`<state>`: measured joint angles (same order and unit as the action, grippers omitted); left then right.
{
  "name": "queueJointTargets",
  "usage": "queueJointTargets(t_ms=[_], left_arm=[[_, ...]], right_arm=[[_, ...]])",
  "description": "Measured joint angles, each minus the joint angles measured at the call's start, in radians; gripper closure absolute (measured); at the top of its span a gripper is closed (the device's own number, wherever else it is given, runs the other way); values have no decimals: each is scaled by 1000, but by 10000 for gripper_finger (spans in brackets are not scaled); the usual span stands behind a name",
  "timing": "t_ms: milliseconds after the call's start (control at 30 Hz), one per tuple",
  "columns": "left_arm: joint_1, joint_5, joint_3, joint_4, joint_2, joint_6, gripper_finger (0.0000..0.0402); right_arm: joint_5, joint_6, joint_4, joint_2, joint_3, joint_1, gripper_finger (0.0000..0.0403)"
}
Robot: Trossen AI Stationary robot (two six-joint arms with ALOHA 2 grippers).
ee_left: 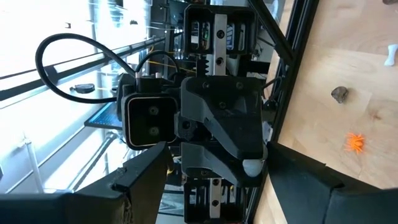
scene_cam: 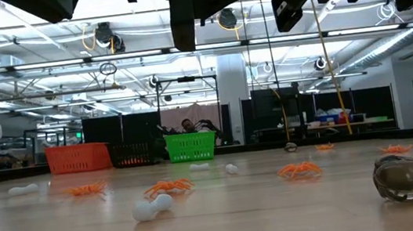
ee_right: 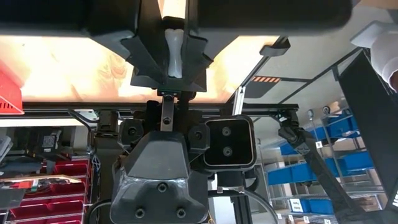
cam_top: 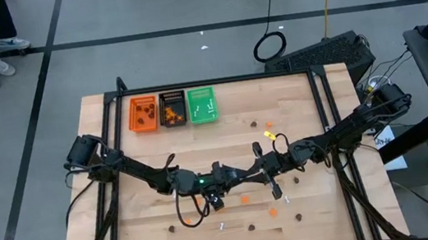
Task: Sort Halloween decoration
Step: Put the white bone toy into the green bin
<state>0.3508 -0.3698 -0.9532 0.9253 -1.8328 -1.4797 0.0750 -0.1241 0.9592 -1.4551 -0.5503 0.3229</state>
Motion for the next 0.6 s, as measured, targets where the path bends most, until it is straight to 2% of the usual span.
queueJointTargets(t_ms=[133, 433, 600], left_arm=[[0, 0, 0, 0, 0, 0, 142], [0, 0, 0, 0, 1, 0, 142], [0, 0, 0, -7, 1, 6, 142]], right_arm=[[-1, 6, 0, 0, 0, 0, 369], [-2, 6, 20, 0, 0, 0, 287], [-2, 25, 58, 0, 1, 0, 269]])
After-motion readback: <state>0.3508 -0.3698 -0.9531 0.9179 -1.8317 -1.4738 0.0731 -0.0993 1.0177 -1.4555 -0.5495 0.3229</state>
